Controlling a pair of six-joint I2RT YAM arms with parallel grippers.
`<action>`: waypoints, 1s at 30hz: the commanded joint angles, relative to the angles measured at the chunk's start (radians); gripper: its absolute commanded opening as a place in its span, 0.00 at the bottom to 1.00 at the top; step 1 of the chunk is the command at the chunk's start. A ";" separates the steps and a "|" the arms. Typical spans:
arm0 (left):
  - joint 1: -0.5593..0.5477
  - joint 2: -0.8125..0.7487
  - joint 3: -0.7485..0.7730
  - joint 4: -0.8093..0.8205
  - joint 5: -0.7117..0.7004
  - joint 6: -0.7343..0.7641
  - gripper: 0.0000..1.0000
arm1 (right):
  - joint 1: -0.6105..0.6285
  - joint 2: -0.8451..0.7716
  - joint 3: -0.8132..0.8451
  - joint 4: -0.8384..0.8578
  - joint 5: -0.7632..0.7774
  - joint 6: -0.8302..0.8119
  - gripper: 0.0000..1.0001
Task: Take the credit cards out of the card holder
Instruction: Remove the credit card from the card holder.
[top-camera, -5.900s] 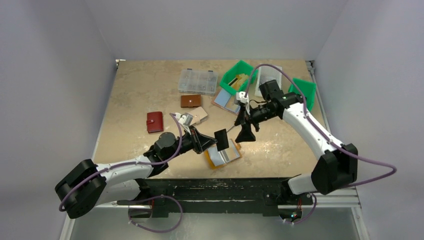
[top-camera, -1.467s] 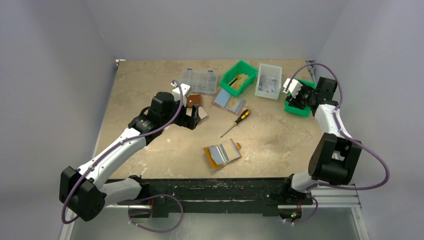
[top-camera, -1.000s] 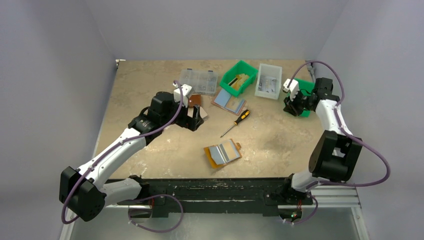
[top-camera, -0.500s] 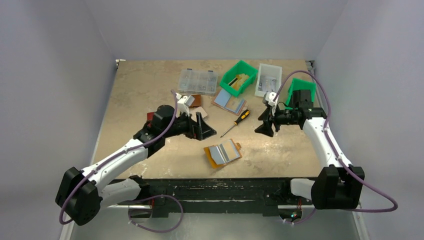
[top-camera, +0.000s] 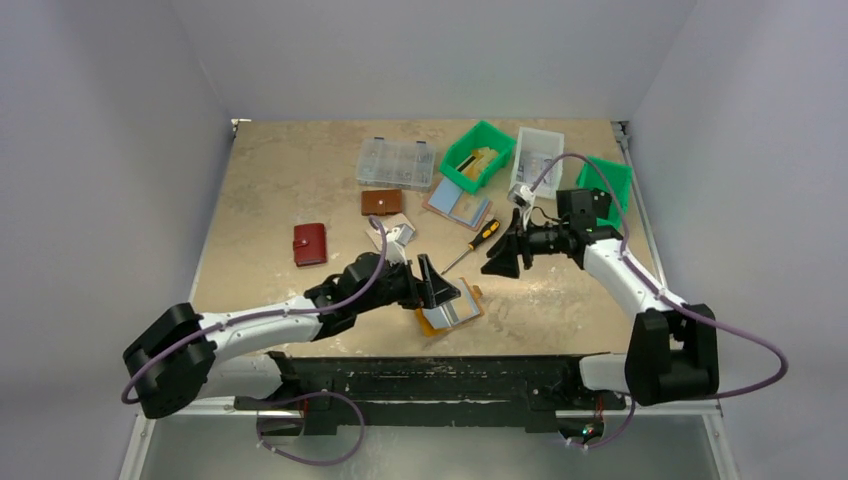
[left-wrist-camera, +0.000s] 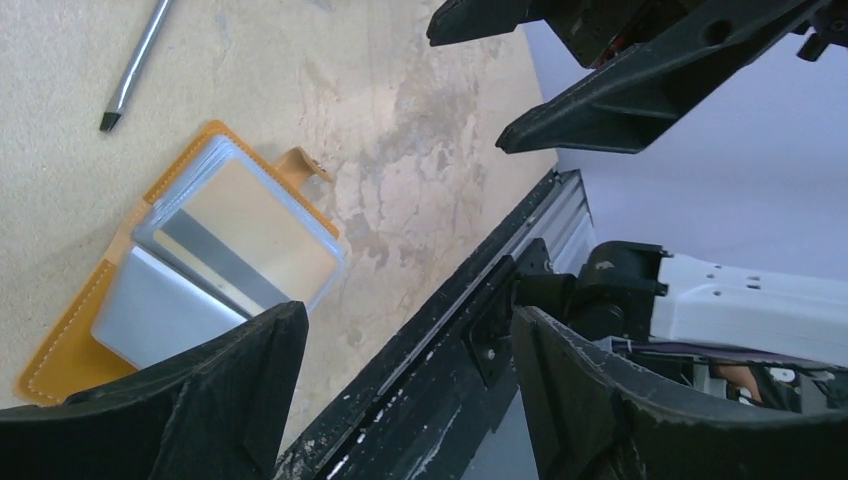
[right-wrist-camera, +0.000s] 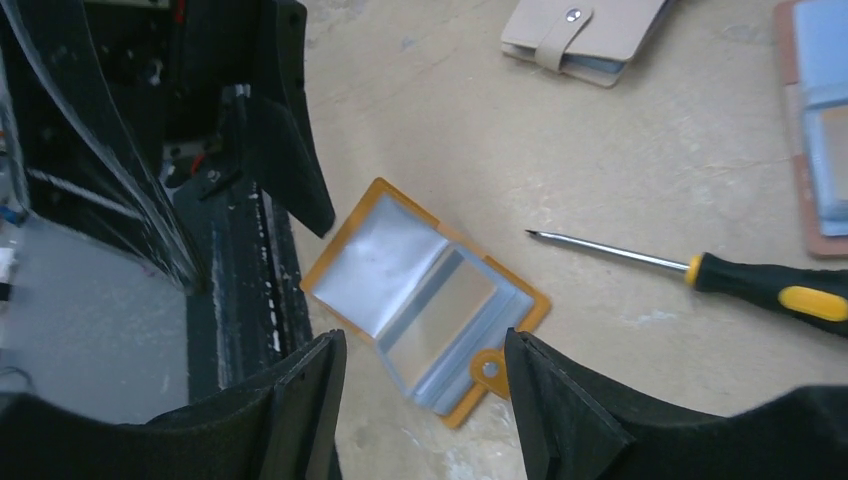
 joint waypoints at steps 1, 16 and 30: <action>-0.035 0.089 0.029 0.091 -0.121 -0.063 0.76 | 0.082 0.058 -0.016 0.229 0.065 0.307 0.66; -0.039 0.259 0.042 0.077 -0.198 -0.058 0.63 | 0.213 0.202 0.009 0.273 0.264 0.482 0.65; -0.040 0.281 -0.061 0.202 -0.197 -0.110 0.55 | 0.282 0.290 0.026 0.237 0.289 0.472 0.47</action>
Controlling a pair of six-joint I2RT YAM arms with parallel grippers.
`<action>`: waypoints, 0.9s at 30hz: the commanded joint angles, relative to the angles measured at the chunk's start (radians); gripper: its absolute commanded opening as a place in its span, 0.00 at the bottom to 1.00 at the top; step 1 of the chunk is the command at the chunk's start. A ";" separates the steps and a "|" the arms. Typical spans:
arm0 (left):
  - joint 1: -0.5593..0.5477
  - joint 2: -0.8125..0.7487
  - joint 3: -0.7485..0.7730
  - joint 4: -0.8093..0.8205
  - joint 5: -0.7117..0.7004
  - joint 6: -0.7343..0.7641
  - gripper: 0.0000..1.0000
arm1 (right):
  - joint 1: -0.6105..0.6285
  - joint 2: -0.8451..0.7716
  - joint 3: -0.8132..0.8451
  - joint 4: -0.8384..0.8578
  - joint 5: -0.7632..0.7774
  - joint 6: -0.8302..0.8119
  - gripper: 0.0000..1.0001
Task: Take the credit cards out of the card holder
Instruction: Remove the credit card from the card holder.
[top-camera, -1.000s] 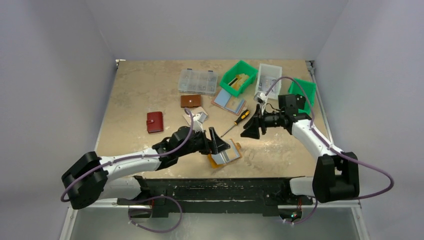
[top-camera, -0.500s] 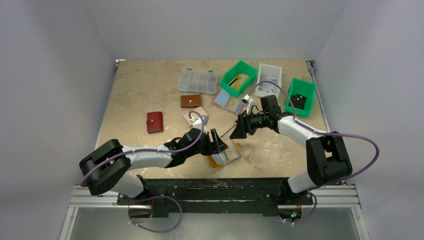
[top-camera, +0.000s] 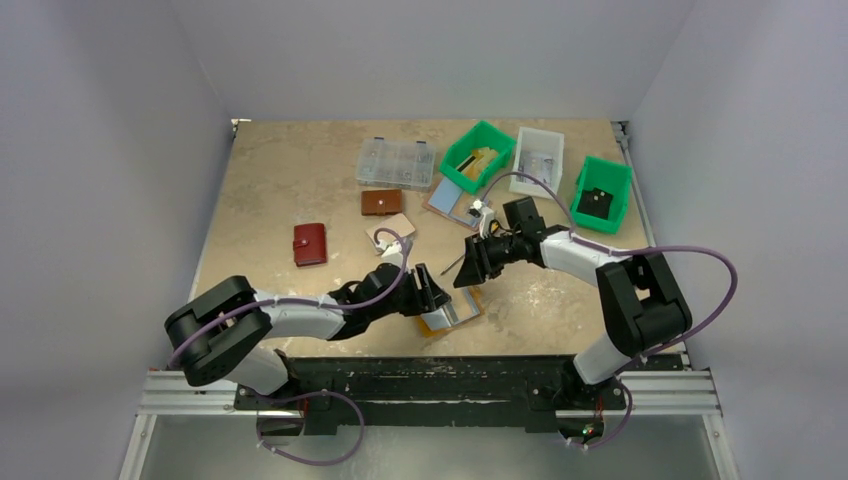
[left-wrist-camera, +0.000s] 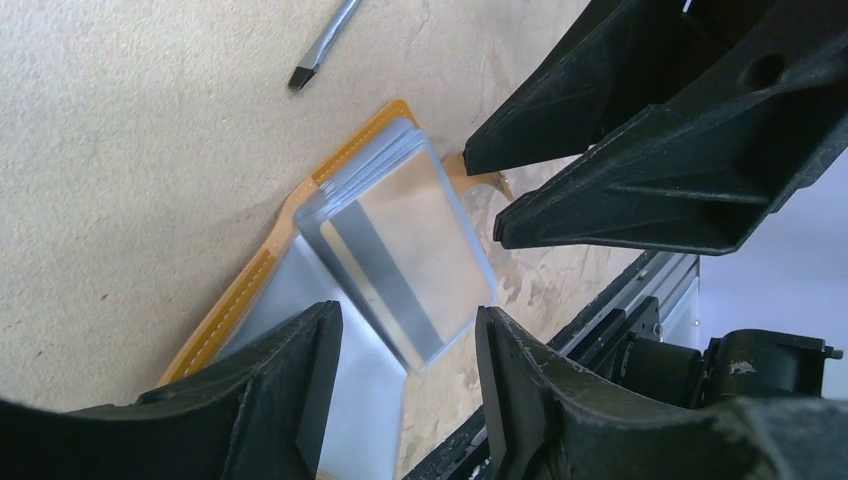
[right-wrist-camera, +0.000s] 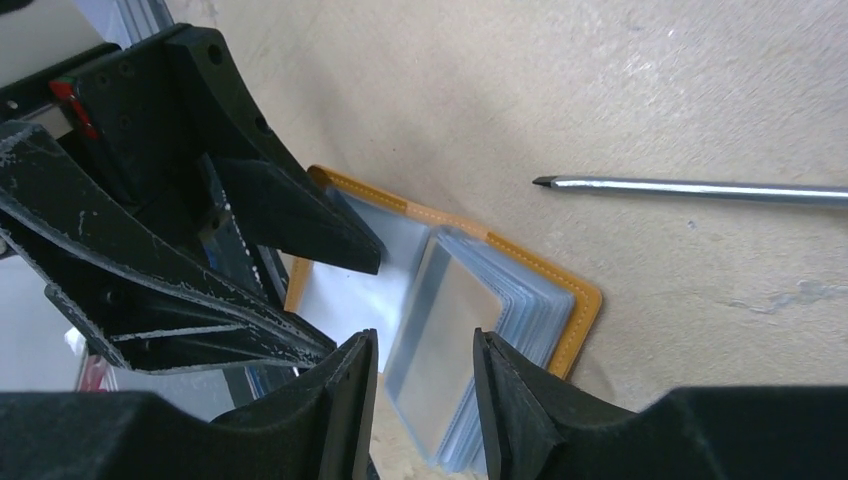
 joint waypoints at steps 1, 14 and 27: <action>-0.003 0.003 -0.021 0.073 -0.014 -0.020 0.54 | 0.020 0.004 0.035 -0.004 0.028 -0.007 0.47; -0.004 0.050 -0.049 0.135 0.007 -0.036 0.49 | 0.038 0.013 0.039 -0.018 0.071 -0.012 0.45; -0.004 0.063 -0.049 0.150 0.012 -0.039 0.48 | 0.052 0.036 0.047 -0.035 0.067 -0.019 0.45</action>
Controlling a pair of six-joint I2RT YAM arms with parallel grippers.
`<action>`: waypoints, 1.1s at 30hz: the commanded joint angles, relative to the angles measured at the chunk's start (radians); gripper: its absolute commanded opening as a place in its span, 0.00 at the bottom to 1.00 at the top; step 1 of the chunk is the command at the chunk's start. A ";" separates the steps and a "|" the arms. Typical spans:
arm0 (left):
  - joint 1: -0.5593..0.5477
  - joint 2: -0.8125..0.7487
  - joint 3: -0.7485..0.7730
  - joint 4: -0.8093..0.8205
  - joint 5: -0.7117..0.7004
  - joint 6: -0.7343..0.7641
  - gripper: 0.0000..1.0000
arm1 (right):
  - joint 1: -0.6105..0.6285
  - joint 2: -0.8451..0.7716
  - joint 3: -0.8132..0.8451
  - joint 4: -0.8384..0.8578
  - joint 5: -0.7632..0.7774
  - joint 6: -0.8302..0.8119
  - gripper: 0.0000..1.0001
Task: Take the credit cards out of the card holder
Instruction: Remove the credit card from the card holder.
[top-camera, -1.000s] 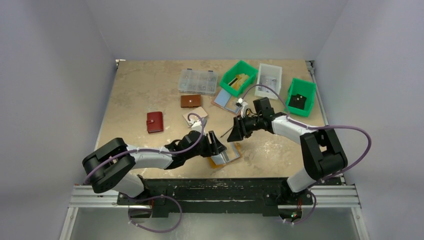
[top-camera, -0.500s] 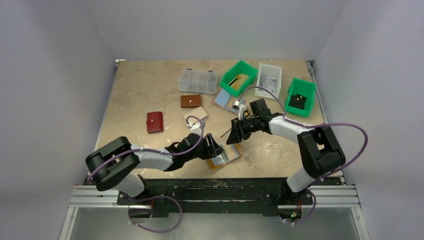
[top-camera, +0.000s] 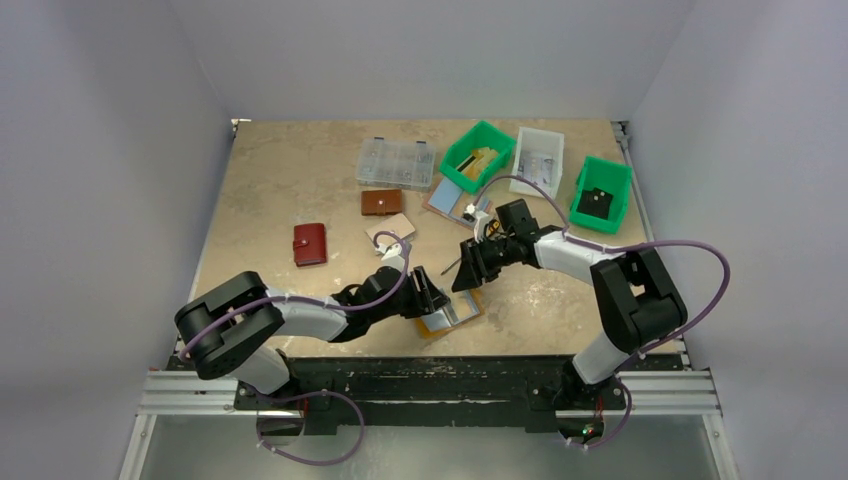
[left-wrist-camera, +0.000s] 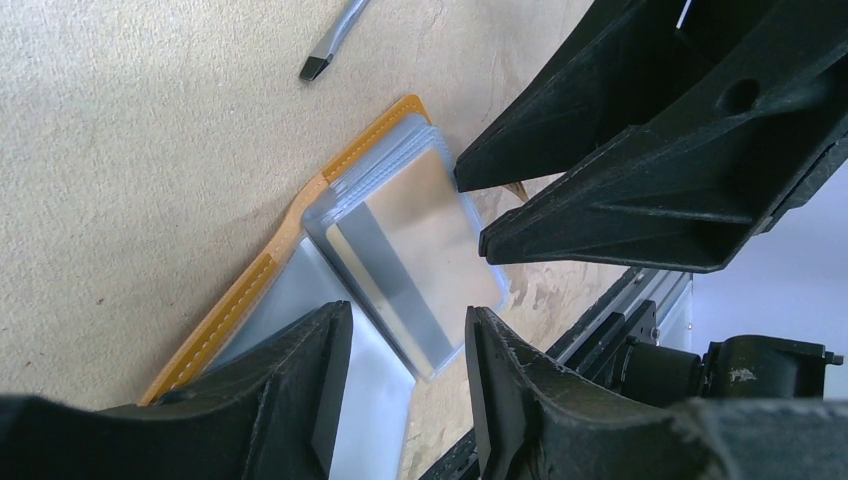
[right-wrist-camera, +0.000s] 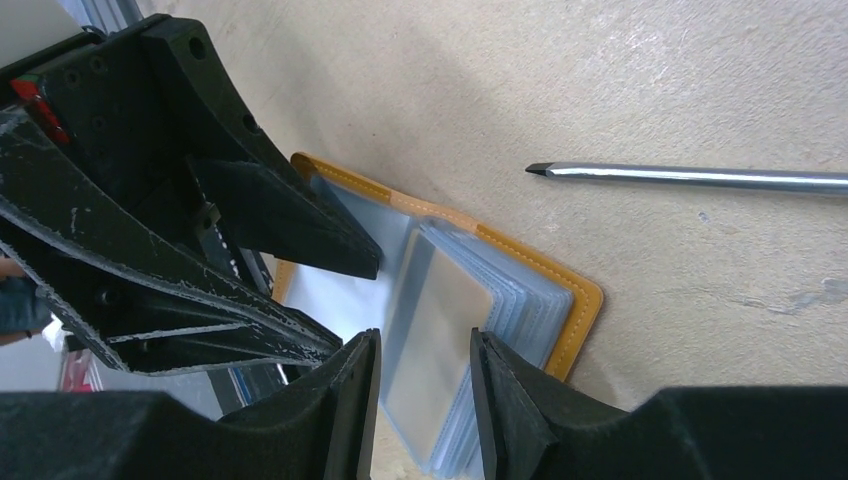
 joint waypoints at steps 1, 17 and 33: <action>-0.004 0.010 -0.011 0.049 0.008 -0.010 0.48 | 0.011 0.005 0.039 -0.011 0.014 -0.015 0.45; -0.004 0.018 -0.016 0.061 0.015 -0.011 0.49 | 0.016 0.018 0.042 -0.022 0.052 -0.019 0.50; -0.005 0.019 -0.031 0.129 0.049 -0.003 0.53 | 0.028 0.017 0.050 -0.029 -0.127 -0.016 0.33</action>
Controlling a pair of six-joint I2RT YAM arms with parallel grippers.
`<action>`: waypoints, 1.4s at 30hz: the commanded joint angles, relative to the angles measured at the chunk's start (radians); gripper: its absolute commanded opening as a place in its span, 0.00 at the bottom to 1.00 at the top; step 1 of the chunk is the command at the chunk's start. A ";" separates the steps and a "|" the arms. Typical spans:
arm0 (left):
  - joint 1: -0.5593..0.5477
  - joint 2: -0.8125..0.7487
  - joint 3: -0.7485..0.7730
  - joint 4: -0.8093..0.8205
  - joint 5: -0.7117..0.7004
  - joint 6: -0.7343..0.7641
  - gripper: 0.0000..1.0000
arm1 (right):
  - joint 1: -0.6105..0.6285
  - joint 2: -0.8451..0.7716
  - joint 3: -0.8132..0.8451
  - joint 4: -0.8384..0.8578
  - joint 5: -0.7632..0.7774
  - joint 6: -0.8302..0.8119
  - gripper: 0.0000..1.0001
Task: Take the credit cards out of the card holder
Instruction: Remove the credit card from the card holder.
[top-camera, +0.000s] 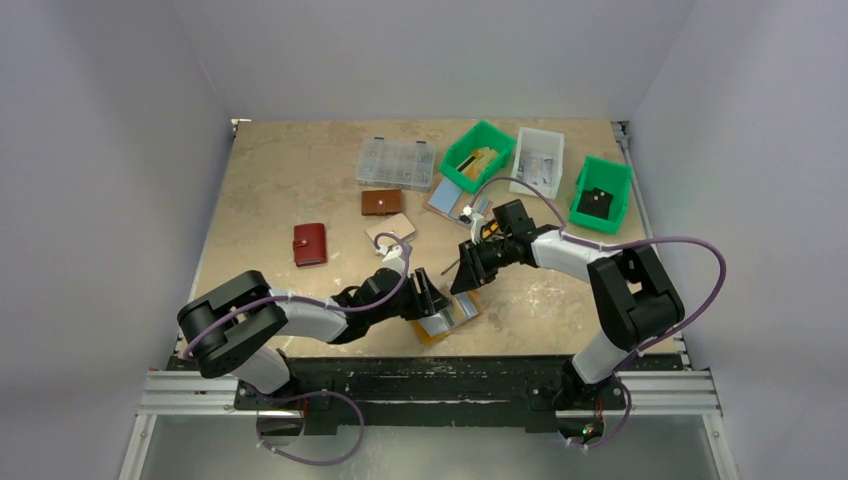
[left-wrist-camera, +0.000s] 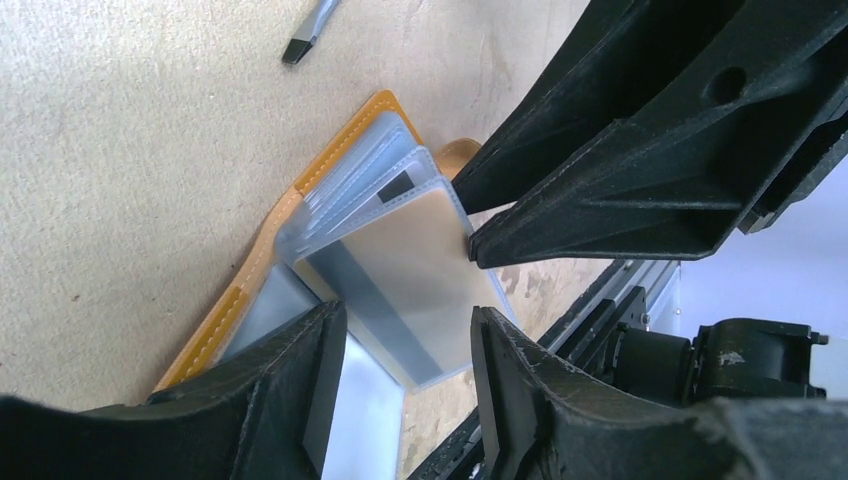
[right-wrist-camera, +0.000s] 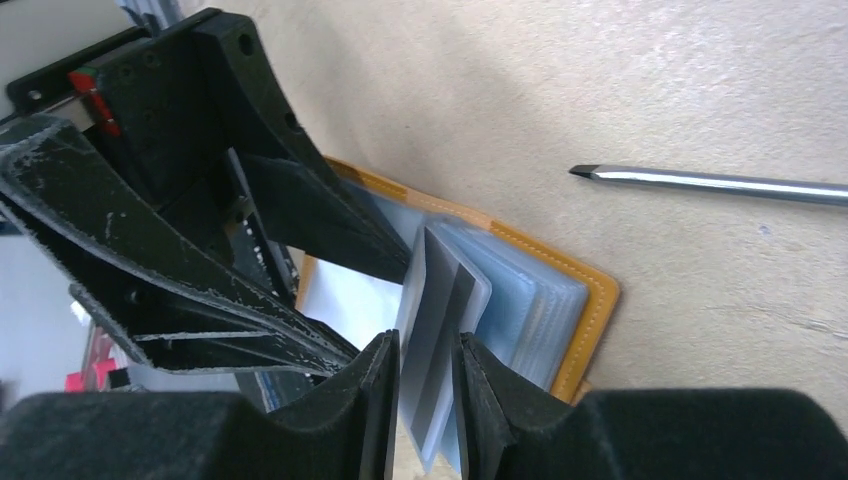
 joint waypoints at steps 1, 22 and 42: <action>-0.005 0.003 -0.017 0.096 0.036 -0.002 0.53 | 0.010 -0.008 0.038 -0.012 -0.094 -0.004 0.33; -0.004 0.013 -0.020 0.096 0.041 -0.019 0.64 | 0.021 0.023 0.038 -0.009 -0.165 0.021 0.14; -0.005 0.032 -0.029 0.031 -0.010 -0.046 0.49 | 0.030 0.028 0.051 -0.038 -0.106 -0.012 0.23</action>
